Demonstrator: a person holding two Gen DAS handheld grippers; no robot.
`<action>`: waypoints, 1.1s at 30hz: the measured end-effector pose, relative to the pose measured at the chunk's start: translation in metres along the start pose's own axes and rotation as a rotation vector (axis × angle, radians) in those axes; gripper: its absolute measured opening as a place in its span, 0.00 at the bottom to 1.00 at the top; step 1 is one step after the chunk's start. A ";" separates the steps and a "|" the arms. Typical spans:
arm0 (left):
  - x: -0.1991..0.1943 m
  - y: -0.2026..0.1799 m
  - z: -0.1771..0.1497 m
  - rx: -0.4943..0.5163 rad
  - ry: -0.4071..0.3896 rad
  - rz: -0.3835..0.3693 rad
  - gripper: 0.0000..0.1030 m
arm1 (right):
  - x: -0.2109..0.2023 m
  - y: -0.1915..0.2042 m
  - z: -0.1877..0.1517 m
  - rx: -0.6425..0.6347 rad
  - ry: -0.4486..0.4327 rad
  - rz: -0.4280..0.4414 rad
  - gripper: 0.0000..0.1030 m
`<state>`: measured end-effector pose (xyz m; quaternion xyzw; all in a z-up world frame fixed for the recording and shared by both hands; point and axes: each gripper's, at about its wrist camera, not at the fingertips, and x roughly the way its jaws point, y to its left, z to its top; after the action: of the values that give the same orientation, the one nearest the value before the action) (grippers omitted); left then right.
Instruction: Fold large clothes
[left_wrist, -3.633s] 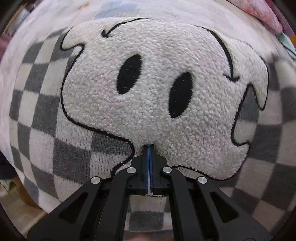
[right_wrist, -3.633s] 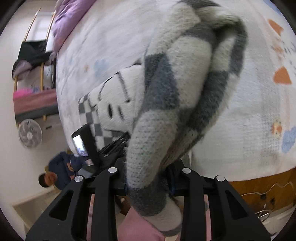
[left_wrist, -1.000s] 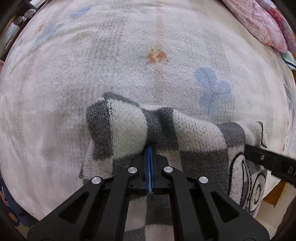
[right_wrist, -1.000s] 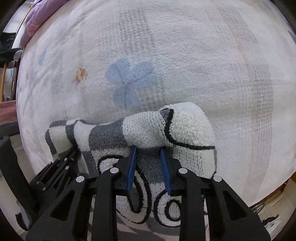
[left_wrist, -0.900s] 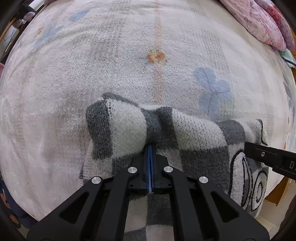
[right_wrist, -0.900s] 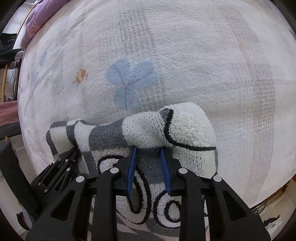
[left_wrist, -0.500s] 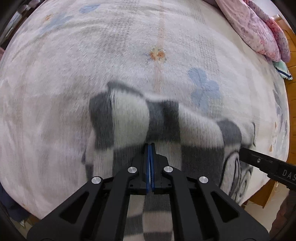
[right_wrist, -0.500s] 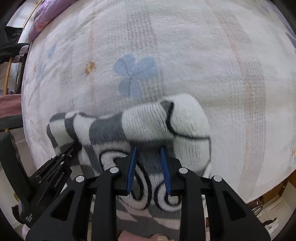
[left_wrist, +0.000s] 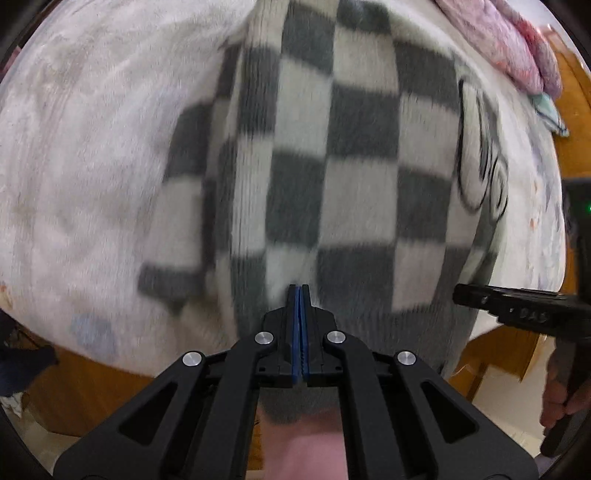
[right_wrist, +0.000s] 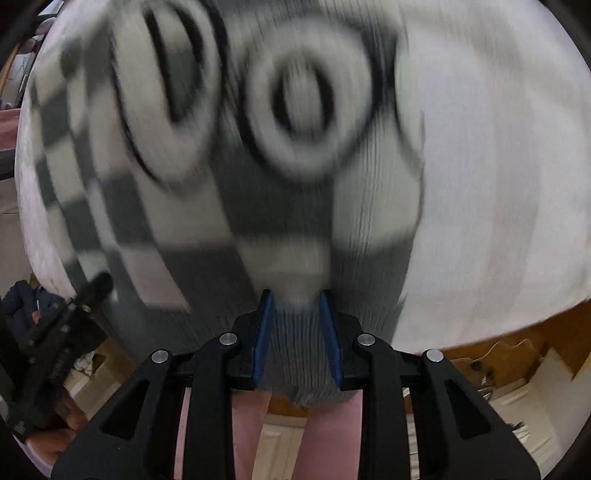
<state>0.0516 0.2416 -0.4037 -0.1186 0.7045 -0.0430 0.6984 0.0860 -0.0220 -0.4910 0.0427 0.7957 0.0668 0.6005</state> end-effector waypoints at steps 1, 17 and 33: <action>0.003 -0.002 -0.006 0.031 0.009 0.021 0.02 | 0.006 -0.001 -0.006 -0.005 -0.001 -0.009 0.23; 0.012 -0.051 -0.015 0.133 0.103 0.048 0.04 | 0.013 0.008 -0.028 0.145 0.118 0.127 0.24; -0.005 0.016 0.078 0.049 0.006 0.152 0.04 | -0.107 -0.009 0.137 0.247 -0.245 0.252 0.23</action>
<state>0.1271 0.2662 -0.4043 -0.0474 0.7123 -0.0076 0.7003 0.2477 -0.0388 -0.4277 0.2227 0.7072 0.0378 0.6700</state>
